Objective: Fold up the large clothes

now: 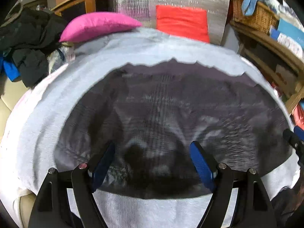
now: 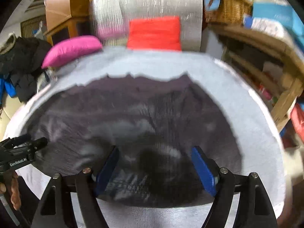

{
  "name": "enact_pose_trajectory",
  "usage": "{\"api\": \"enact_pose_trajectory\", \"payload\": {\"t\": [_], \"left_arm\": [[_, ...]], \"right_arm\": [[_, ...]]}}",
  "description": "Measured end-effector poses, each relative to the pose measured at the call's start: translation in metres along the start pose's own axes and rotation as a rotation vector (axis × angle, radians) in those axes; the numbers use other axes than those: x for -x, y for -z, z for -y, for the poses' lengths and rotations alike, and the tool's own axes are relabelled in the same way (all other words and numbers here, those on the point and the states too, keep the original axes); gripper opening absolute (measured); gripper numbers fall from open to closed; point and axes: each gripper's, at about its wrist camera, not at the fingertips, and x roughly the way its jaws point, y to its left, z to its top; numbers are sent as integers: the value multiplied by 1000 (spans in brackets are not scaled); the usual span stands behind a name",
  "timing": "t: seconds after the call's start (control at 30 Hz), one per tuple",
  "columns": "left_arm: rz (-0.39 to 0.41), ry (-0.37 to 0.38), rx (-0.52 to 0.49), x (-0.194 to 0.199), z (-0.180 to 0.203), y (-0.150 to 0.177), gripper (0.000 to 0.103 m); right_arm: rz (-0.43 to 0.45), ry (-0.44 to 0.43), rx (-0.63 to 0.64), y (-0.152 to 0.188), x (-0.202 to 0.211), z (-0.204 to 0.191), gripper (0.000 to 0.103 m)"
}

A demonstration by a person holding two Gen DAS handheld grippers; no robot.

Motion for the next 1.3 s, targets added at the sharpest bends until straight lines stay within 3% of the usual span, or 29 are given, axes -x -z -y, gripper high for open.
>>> {"api": "enact_pose_trajectory", "payload": {"t": [0.1, 0.37, 0.6, 0.7, 1.3], "left_arm": [[42, 3, -12, 25, 8, 1, 89], [65, 2, -29, 65, 20, 5, 89], [86, -12, -43, 75, 20, 6, 90], [92, -17, -43, 77, 21, 5, 95], [106, -16, -43, 77, 30, -2, 96]], "right_arm": [[13, -19, -7, 4, 23, -12, 92], [-13, -22, 17, 38, 53, -43, 92], [-32, 17, 0, 42, 51, -42, 92], [-21, 28, -4, 42, 53, -42, 92], [15, 63, 10, 32, 50, -39, 93]]}}
